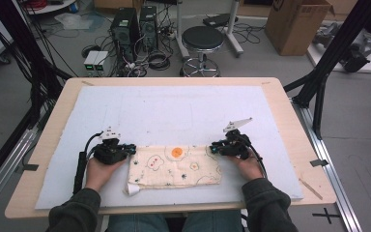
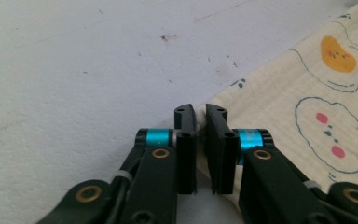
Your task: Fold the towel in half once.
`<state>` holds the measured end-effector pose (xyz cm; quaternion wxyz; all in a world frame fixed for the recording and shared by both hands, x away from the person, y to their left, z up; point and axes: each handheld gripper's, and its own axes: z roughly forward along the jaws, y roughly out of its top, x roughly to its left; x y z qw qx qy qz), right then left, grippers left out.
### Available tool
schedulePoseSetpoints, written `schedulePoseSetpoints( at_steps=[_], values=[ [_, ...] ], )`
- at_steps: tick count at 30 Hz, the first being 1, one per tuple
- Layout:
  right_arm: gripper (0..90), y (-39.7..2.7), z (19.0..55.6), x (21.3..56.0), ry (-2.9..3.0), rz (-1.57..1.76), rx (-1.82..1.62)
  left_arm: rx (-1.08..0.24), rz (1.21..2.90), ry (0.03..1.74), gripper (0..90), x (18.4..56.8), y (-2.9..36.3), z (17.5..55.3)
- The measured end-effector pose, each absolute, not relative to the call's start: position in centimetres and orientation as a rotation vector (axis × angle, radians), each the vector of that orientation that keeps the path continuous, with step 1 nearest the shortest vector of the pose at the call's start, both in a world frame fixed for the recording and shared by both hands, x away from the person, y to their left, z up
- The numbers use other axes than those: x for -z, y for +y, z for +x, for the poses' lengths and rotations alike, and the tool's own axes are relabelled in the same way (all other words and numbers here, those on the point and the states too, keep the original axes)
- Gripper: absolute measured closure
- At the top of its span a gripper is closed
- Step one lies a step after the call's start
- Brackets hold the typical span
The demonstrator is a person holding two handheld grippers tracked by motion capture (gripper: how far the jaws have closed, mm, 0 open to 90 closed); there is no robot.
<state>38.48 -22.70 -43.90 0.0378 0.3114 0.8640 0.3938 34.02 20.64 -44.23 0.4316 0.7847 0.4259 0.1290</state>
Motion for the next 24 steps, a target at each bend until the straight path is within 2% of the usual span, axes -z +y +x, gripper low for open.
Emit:
schedulePoseSetpoints(
  at_steps=[8,20,24],
  values=[
    [58.5,-22.9,38.1,43.0,2.593,0.948,-1.291,-0.293,1.915,1.011,64.7,43.1,20.8,33.5],
    [41.4,-23.6,37.6,42.2,2.526,0.979,-1.36,-0.255,1.865,0.931,53.1,41.7,21.4,33.1],
    [39.6,-23.7,37.5,42.0,2.522,0.979,-1.372,-0.265,1.879,0.929,49.9,41.7,21.5,33.1]
  ],
)
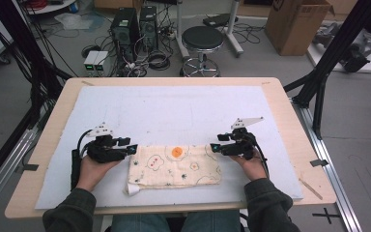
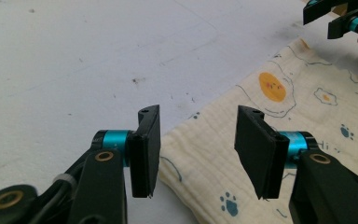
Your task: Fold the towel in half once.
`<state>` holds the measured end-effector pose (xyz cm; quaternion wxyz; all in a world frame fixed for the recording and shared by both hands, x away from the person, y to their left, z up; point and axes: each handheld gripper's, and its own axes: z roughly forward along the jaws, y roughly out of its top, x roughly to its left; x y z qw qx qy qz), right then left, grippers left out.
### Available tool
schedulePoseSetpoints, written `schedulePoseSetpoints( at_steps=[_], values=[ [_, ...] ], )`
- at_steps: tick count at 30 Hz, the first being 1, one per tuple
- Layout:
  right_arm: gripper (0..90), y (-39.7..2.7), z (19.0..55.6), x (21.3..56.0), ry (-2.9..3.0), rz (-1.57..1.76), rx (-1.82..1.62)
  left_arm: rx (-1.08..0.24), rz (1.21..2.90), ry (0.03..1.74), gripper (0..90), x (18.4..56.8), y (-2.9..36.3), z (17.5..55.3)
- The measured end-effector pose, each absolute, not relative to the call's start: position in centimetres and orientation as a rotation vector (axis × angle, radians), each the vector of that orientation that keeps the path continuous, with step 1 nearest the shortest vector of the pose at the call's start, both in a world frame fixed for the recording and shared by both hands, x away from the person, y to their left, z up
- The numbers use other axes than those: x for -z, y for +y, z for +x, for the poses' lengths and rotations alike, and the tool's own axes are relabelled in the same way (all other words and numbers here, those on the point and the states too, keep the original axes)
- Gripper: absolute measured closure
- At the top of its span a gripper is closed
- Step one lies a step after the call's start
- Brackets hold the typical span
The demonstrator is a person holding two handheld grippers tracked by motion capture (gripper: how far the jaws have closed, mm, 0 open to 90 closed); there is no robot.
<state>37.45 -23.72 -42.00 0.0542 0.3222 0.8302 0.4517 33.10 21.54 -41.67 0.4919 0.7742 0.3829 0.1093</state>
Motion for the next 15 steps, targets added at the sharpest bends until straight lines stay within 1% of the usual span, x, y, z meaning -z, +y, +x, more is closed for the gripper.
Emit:
schedulePoseSetpoints(
  at_steps=[6,15],
  values=[
    [38.4,-23.59,37.42,41.84,2.524,0.964,-1.383,-0.272,1.868,0.926,47.2,41.59,21.45,33.04],
    [38.1,-23.39,37.35,41.59,2.534,0.962,-1.38,-0.28,1.869,0.924,46.7,41.44,21.4,33.03]
  ],
)
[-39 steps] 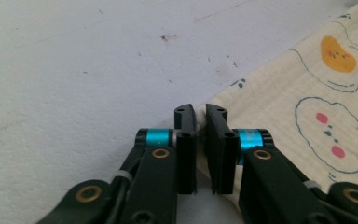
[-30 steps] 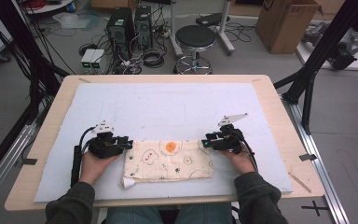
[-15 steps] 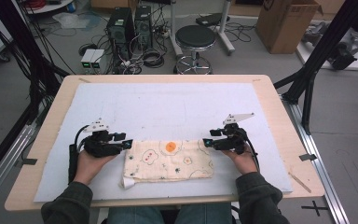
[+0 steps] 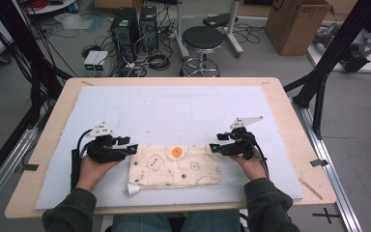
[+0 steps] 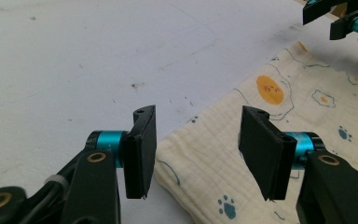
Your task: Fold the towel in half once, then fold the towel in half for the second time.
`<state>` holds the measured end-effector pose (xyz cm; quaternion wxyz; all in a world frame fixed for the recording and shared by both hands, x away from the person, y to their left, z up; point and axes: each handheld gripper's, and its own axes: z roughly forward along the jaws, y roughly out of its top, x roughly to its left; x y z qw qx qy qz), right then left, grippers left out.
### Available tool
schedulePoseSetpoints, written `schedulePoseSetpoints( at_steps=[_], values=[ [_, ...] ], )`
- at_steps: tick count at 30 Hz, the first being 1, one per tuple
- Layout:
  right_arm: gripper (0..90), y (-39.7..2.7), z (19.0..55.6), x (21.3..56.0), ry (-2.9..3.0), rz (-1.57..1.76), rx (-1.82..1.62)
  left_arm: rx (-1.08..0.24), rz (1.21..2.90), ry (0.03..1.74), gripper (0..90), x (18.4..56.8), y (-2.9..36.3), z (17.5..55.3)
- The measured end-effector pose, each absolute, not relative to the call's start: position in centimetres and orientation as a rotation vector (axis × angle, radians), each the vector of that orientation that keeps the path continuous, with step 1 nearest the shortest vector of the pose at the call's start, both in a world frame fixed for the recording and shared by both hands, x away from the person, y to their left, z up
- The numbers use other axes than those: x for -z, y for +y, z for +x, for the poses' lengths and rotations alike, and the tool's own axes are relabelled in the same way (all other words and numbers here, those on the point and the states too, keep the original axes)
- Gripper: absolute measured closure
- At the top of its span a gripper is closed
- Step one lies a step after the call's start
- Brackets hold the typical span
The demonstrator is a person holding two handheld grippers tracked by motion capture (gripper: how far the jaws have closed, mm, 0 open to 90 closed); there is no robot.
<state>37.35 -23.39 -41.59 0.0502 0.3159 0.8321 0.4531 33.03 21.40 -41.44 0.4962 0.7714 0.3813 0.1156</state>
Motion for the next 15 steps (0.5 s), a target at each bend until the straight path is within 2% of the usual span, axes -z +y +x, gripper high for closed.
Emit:
schedulePoseSetpoints(
  at_steps=[5,7,15],
  values=[
    [38.3,-23.32,37.52,41.73,2.535,0.954,-1.367,-0.283,1.874,0.928,45.8,41.53,21.29,33.13],
    [38.7,-23.34,37.61,41.77,2.533,0.958,-1.363,-0.293,1.873,0.935,42.0,41.55,21.25,33.14],
    [40.0,-23.29,37.82,41.93,2.534,0.972,-1.352,-0.283,1.875,0.942,42.0,41.82,21.18,33.45]
  ],
)
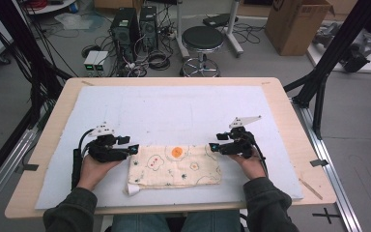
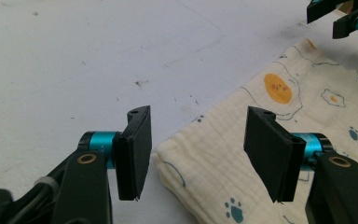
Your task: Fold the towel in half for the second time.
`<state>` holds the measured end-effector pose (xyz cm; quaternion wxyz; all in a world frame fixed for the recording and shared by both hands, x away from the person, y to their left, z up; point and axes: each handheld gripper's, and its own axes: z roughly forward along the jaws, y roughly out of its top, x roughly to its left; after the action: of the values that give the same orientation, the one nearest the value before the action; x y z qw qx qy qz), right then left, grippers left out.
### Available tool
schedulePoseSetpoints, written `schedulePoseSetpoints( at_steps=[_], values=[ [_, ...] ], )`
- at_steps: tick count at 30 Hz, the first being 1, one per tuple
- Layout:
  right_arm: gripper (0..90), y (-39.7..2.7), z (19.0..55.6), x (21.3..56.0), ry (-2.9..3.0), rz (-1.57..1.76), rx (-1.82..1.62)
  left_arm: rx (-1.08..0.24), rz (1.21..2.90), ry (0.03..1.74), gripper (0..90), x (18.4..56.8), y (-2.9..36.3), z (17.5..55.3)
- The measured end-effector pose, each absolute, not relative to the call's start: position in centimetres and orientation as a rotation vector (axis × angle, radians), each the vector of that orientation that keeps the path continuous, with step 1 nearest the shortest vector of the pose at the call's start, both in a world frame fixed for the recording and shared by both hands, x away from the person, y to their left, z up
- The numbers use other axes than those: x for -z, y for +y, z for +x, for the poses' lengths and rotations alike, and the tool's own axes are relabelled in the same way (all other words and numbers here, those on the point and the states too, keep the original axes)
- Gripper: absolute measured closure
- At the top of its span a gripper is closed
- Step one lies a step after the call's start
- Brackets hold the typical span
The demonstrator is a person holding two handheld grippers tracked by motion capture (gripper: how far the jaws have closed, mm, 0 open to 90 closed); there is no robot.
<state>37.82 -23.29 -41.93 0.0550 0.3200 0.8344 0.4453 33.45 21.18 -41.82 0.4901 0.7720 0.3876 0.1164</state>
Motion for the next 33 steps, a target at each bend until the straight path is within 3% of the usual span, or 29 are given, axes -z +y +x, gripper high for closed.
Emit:
schedulePoseSetpoints(
  at_steps=[15,27,33],
  values=[
    [43.9,-23.1,38.6,42.6,2.569,0.984,-1.333,-0.309,1.899,1.025,40.8,42.8,21.2,34.5],
    [52.3,-23.0,39.1,43.6,2.622,1.031,-1.254,-0.319,1.958,1.076,52.7,43.9,20.6,35.2],
    [60.2,-22.8,39.1,43.9,2.66,1.047,-1.22,-0.322,2.036,1.052,66.8,44.3,20.0,35.1]
  ],
)
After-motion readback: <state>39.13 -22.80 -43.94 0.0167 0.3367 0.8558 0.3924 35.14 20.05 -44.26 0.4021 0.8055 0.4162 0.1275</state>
